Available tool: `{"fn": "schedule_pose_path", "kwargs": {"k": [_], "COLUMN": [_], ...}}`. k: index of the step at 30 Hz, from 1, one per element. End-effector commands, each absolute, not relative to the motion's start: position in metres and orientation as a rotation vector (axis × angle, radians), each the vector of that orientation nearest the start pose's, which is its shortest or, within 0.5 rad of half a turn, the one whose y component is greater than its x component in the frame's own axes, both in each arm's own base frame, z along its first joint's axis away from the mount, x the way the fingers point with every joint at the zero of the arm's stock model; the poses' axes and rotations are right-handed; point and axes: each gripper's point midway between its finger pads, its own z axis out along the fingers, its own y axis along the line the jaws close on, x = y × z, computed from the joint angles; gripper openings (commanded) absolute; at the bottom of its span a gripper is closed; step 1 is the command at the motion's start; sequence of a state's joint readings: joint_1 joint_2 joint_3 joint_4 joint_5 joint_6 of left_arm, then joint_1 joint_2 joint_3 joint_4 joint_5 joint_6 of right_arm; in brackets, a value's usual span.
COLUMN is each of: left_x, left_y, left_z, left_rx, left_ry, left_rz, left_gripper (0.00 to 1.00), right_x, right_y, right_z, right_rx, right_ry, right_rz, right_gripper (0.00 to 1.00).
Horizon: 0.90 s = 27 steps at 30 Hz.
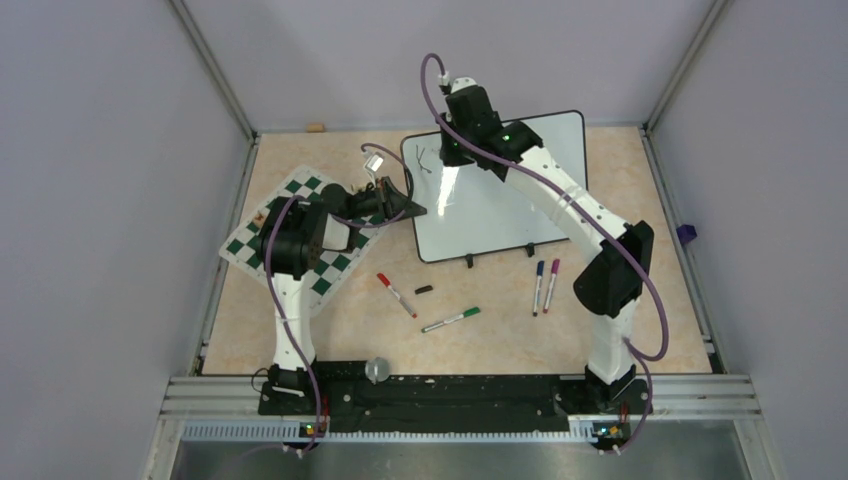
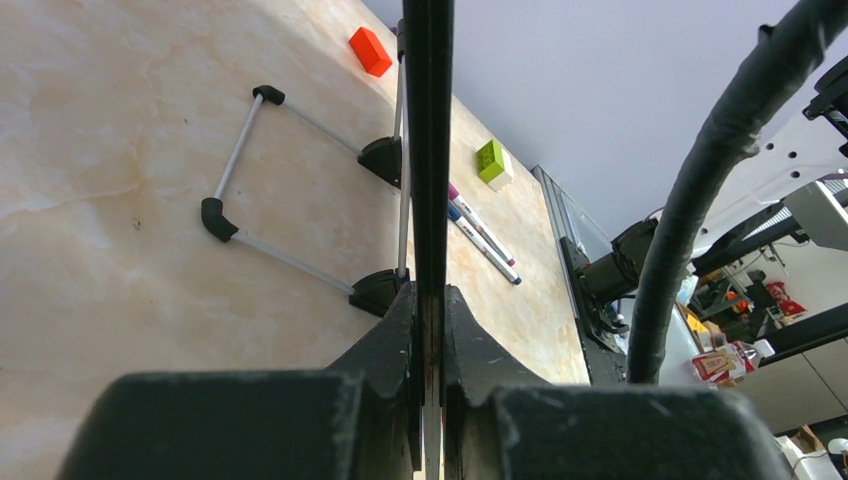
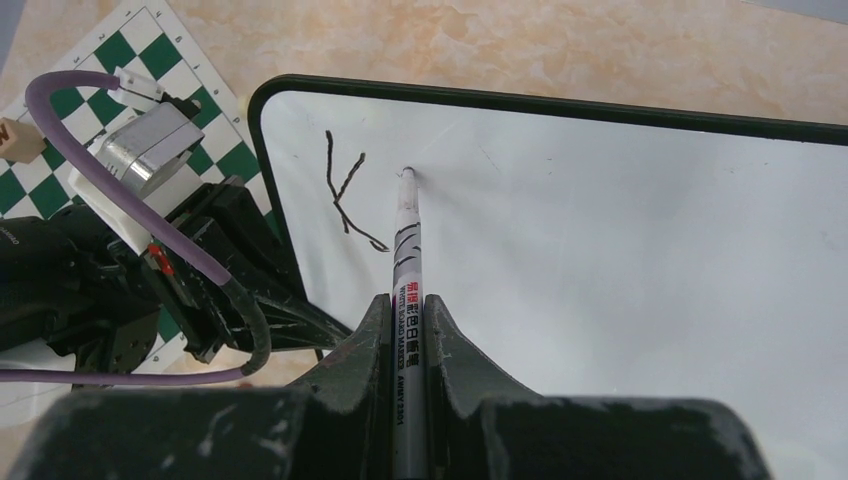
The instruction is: Write a sentence on the whiteboard
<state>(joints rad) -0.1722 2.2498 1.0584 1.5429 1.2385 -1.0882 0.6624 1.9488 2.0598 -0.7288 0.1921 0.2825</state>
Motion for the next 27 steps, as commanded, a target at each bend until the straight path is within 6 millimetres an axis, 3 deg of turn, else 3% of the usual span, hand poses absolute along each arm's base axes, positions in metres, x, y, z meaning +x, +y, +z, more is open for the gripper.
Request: {"fn": "schedule_pose_path", "kwargs": {"k": [1, 6, 11, 16, 27], "left_x": [0.368, 0.368, 0.368, 0.368, 0.369], "left_y": [-0.255, -0.255, -0.254, -0.254, -0.254], "left_z": [0.141, 0.14, 0.142, 0.141, 0.14], "left_rx": [0.754, 0.755, 0.754, 0.752, 0.749], "left_ry": [1.563, 1.563, 1.562, 1.561, 1.565], "left_rz": [-1.713, -1.713, -1.711, -1.71, -1.712], "left_gripper": [0.0, 0.0, 0.0, 0.0, 0.0], "right_x": [0.443, 0.441, 0.445, 0.44, 0.433], "right_y": [0.311, 0.317, 0.307, 0.316, 0.313], "right_z": [0.285, 0.283, 0.283, 0.284, 0.309], "right_rx": [-0.27, -0.293, -0.251, -0.295, -0.294], "right_ry": [2.134, 2.141, 2.141, 2.144, 2.087], "right_rz": [0.337, 0.368, 0.309, 0.367, 0.406], "right_gripper": [0.0, 0.0, 0.0, 0.0, 0.0]}}
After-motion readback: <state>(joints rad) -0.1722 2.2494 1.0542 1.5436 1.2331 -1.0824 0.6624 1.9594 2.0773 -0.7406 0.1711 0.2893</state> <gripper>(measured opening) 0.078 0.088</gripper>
